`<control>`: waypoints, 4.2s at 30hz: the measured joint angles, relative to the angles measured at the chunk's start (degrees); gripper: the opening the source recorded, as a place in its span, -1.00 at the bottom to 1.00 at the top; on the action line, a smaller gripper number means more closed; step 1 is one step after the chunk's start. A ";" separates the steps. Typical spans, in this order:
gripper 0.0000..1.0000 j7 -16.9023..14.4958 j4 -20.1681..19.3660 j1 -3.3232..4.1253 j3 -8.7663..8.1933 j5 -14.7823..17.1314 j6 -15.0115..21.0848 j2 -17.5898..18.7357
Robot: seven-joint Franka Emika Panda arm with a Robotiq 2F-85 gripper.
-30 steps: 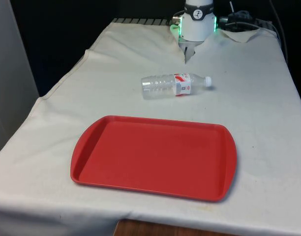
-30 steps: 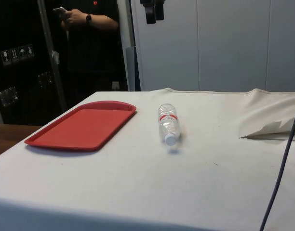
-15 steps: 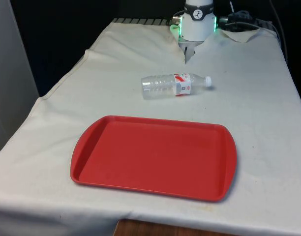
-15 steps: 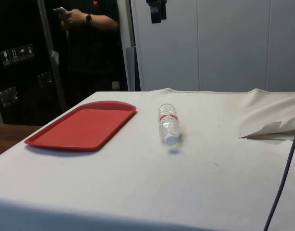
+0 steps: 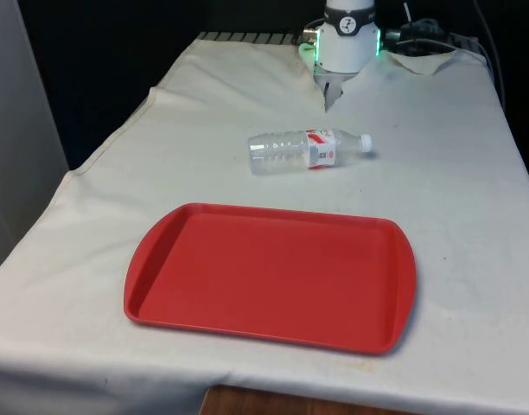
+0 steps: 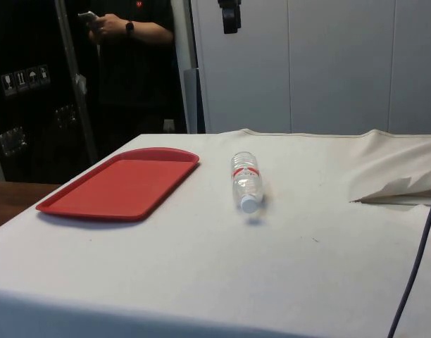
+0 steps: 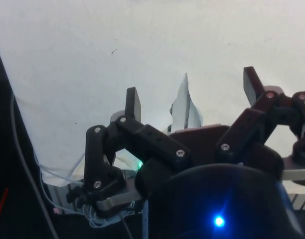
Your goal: Place the bottle upright on the tray.
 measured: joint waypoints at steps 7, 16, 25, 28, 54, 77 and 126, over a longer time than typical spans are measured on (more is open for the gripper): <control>1.00 -2.18 -0.06 0.00 0.23 0.00 0.00 0.00; 1.00 -5.79 -0.92 0.00 0.57 0.00 0.57 0.00; 1.00 -9.68 -2.52 0.00 0.57 0.00 2.23 0.23; 1.00 -10.43 -2.81 0.00 0.57 0.00 2.46 0.23; 1.00 -20.80 -5.67 0.00 0.57 -0.52 5.27 0.69; 1.00 -29.85 -6.82 0.00 0.57 -1.38 6.93 0.86; 1.00 -50.19 -8.02 0.00 0.57 -2.52 8.42 0.92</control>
